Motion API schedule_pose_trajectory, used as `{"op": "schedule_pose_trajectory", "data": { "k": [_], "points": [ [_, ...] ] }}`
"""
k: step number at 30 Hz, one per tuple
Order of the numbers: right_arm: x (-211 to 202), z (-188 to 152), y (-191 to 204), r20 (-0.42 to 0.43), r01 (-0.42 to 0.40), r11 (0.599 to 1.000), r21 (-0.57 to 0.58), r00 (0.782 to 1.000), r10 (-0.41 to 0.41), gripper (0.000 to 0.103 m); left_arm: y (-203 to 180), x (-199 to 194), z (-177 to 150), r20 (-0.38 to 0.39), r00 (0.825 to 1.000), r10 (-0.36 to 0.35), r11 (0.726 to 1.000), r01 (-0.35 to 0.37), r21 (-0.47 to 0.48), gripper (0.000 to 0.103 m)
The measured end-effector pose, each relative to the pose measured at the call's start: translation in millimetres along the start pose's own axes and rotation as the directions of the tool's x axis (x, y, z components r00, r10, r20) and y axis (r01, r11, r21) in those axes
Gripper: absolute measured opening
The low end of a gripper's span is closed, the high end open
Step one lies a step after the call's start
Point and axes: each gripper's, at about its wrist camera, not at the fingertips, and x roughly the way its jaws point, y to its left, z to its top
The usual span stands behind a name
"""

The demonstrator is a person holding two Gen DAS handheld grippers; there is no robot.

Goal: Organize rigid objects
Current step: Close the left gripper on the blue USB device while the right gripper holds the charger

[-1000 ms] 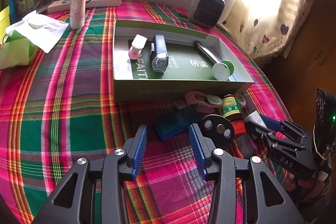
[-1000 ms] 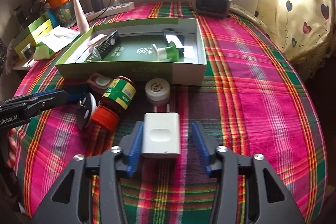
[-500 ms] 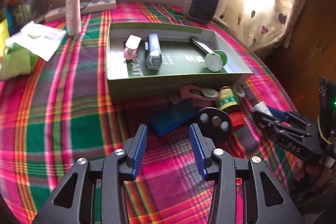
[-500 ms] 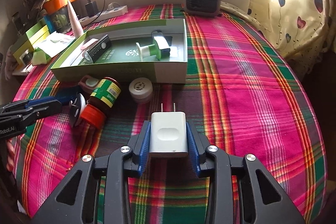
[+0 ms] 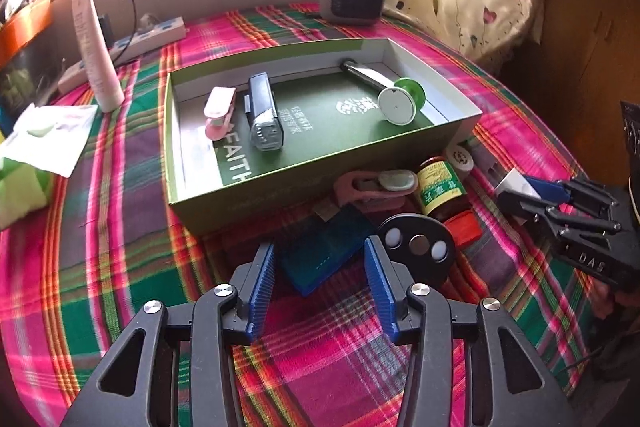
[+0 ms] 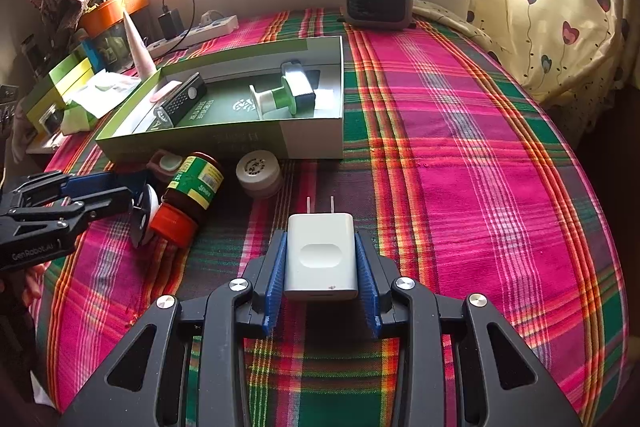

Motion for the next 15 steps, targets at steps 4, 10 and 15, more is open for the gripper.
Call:
{"op": "schedule_pose_trajectory", "data": {
  "k": [4, 10, 15],
  "points": [
    [0.0, 0.2, 0.5, 0.000, -0.001, 1.000, 0.001, 1.000, 0.001, 0.035, 0.0, 2.2, 4.5, -0.002, 1.000, -0.018, 1.000, 0.018, 0.024, 0.046],
    [0.1, 0.4, 0.8, 0.000, 0.000, 1.000, 0.000, 1.000, 0.000, 0.035, -7.8, 6.0, 6.0, -0.012, 1.000, 0.002, 0.997, -0.001, 0.074, 0.047],
    [0.2, 0.4, 1.2, -0.001, 0.002, 1.000, -0.001, 1.000, -0.002, 0.035, -7.0, 7.8, 5.1, -0.011, 1.000, 0.002, 0.998, -0.002, 0.065, 0.047]
  ]
}}
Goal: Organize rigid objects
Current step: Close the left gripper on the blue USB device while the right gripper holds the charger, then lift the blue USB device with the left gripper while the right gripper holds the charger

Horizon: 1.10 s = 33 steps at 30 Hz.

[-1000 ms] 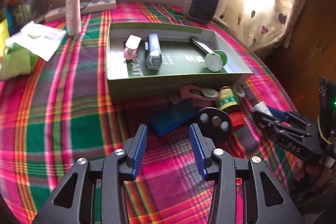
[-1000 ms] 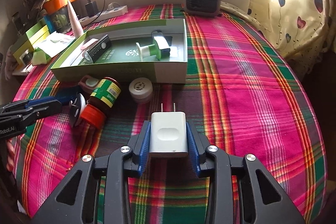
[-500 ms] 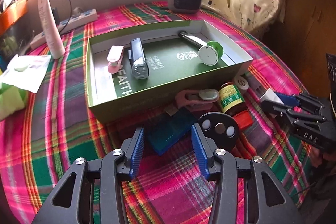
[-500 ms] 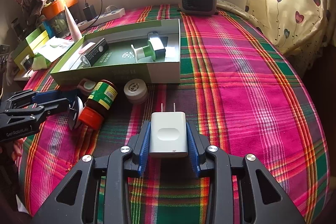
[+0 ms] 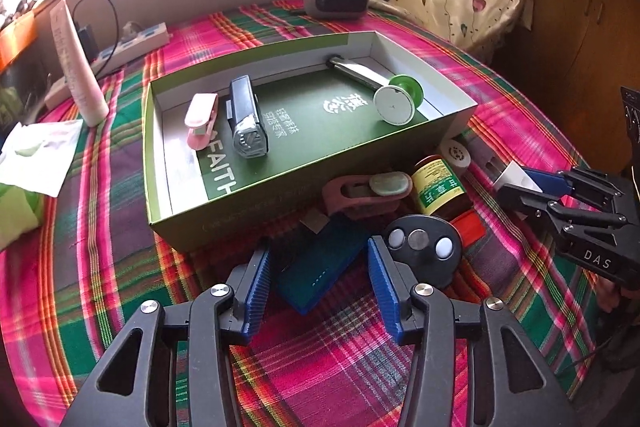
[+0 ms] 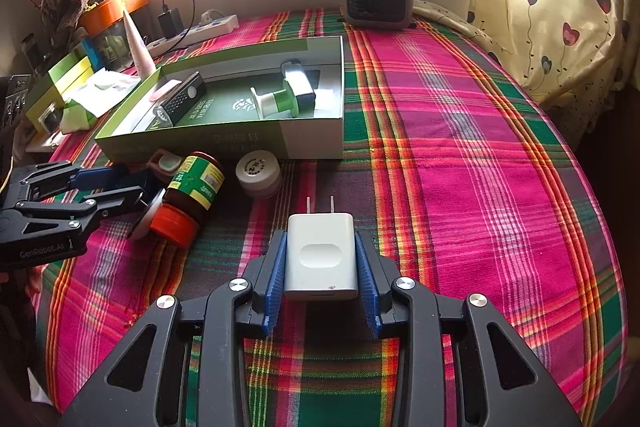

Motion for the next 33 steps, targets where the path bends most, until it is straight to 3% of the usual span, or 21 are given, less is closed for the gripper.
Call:
{"op": "schedule_pose_trajectory", "data": {
  "k": [5, 14, 33],
  "points": [
    [0, 0, 0, 0.000, 0.000, 1.000, -0.001, 1.000, 0.000, 0.035, -2, -1, -2, 0.007, 1.000, 0.007, 1.000, -0.007, 0.006, 0.044],
    [0, 0, 0, 0.001, -0.002, 1.000, 0.002, 1.000, 0.002, 0.035, -6, -11, -16, 0.013, 1.000, -0.002, 1.000, 0.002, -0.007, 0.021],
    [0, 0, 0, 0.001, -0.001, 1.000, 0.001, 1.000, 0.001, 0.035, -8, -10, -15, 0.017, 1.000, 0.021, 0.997, -0.020, -0.069, 0.023]
  ]
}}
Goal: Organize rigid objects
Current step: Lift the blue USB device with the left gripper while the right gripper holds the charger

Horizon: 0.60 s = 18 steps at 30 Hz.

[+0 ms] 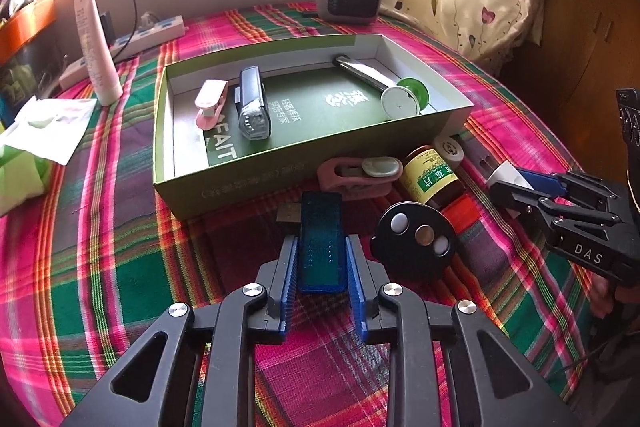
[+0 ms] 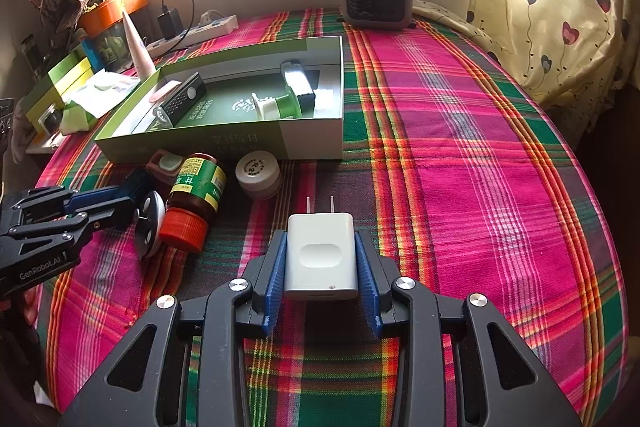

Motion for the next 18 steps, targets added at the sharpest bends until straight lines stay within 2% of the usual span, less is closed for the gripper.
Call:
{"op": "schedule_pose_trajectory", "data": {
  "k": [4, 9, 18],
  "points": [
    [0, 0, 0, 0.000, 0.000, 1.000, 0.000, 1.000, 0.000, 0.035, -2, 2, 3, 0.002, 1.000, 0.014, 1.000, -0.014, 0.007, 0.024],
    [0, 0, 0, 0.001, -0.003, 1.000, 0.002, 1.000, 0.003, 0.035, -12, 4, 2, 0.013, 0.997, 0.070, 0.996, -0.071, 0.050, 0.024],
    [0, 0, -1, 0.002, -0.013, 1.000, 0.010, 1.000, 0.013, 0.035, -9, 3, 1, 0.021, 0.996, 0.083, 0.996, -0.083, 0.020, 0.021]
  ]
}}
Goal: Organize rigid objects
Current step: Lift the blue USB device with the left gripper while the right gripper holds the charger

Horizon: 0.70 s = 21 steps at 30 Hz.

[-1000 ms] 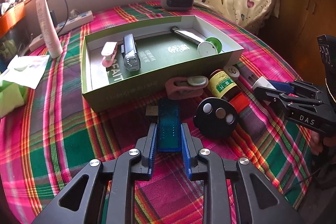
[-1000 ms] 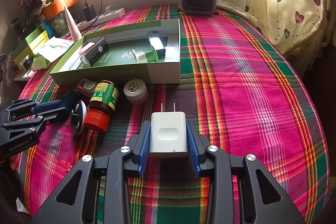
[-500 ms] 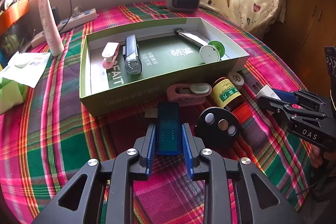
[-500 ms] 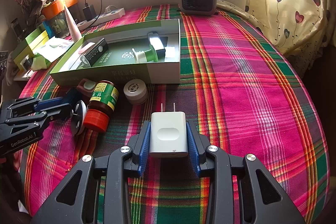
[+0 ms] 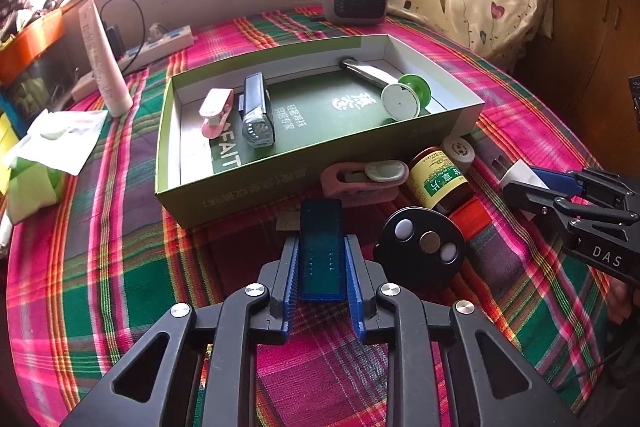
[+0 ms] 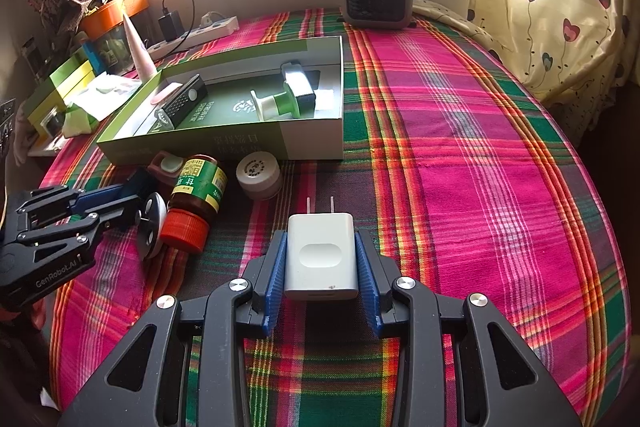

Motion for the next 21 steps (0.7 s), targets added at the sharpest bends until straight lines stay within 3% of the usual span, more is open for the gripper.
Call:
{"op": "schedule_pose_trajectory", "data": {
  "k": [21],
  "points": [
    [-1.1, -0.5, -1.6, 0.004, -0.018, 1.000, 0.006, 1.000, 0.018, 0.035, 2.4, -8.8, -6.4, 0.005, 1.000, 0.007, 0.999, -0.007, -0.054, 0.021]
  ]
}}
